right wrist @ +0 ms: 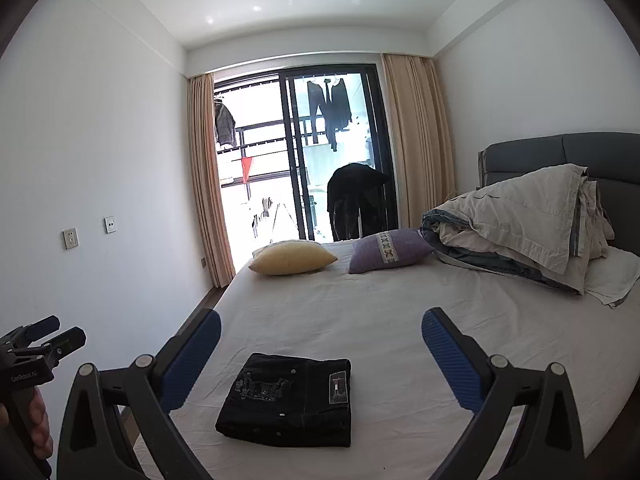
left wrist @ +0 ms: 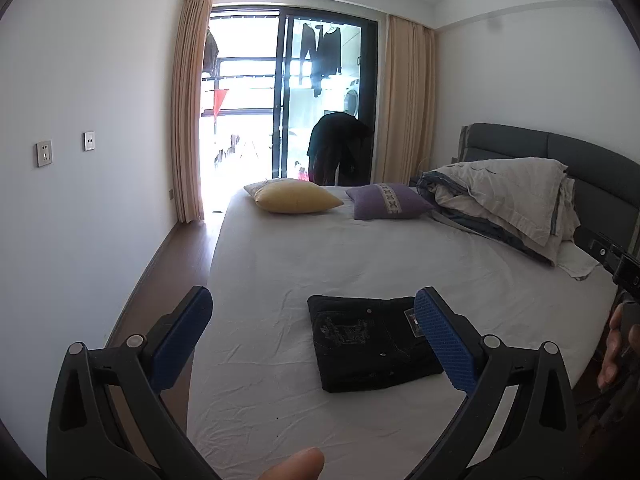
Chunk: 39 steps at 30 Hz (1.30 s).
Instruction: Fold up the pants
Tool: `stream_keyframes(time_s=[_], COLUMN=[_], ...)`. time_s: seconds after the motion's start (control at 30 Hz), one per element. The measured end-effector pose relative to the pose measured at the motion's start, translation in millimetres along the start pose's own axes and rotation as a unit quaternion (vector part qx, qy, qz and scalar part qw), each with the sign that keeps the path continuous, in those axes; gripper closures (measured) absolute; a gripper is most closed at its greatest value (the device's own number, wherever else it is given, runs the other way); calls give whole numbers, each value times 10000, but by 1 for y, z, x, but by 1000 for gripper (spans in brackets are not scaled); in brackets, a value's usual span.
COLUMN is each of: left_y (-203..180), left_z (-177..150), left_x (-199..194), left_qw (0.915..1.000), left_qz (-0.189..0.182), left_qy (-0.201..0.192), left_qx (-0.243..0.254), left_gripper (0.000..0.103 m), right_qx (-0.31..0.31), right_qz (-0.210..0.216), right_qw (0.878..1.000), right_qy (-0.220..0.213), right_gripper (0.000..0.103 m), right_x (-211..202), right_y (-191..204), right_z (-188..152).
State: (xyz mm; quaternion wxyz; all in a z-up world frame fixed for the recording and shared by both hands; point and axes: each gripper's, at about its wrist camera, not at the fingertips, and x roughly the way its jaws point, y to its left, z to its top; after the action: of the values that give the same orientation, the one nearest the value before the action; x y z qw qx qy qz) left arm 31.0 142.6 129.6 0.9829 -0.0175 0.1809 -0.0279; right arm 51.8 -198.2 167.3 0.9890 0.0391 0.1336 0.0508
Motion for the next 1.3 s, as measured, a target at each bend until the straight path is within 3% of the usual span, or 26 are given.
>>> stream_keyframes(time_s=[0.13,0.37,0.53,0.7,0.93,1.3], left_y=[-5,-22,-28,-36,-47,-43], left_z=[-7,-32,-50,-72,-84,-90], left_x=[6,41,74,103,119,126], left_qw=[9998,9921,9874,9806,9776,9736], left_qz=[81,1046,1039,626,436,391], left_qy=[29,395,1120,1850,2051,2250], left_qx=[166,568,407,159,187,0], left_gripper=[0,0,0,0,0,0], right_qx=[-51,-66,-54,35,73,-104], right_qz=[-37,90,-3,-232,-492,-493], right_qw=[9998,9977,9958,9908,9817,9771], right_qy=[178,668,913,1329,1837,2070], right_gripper=[0,0,0,0,0,0], right_x=[6,27,36,46,59,63], right_y=[9,20,21,15,10,21], right_z=[-11,-36,-45,-56,-74,-85])
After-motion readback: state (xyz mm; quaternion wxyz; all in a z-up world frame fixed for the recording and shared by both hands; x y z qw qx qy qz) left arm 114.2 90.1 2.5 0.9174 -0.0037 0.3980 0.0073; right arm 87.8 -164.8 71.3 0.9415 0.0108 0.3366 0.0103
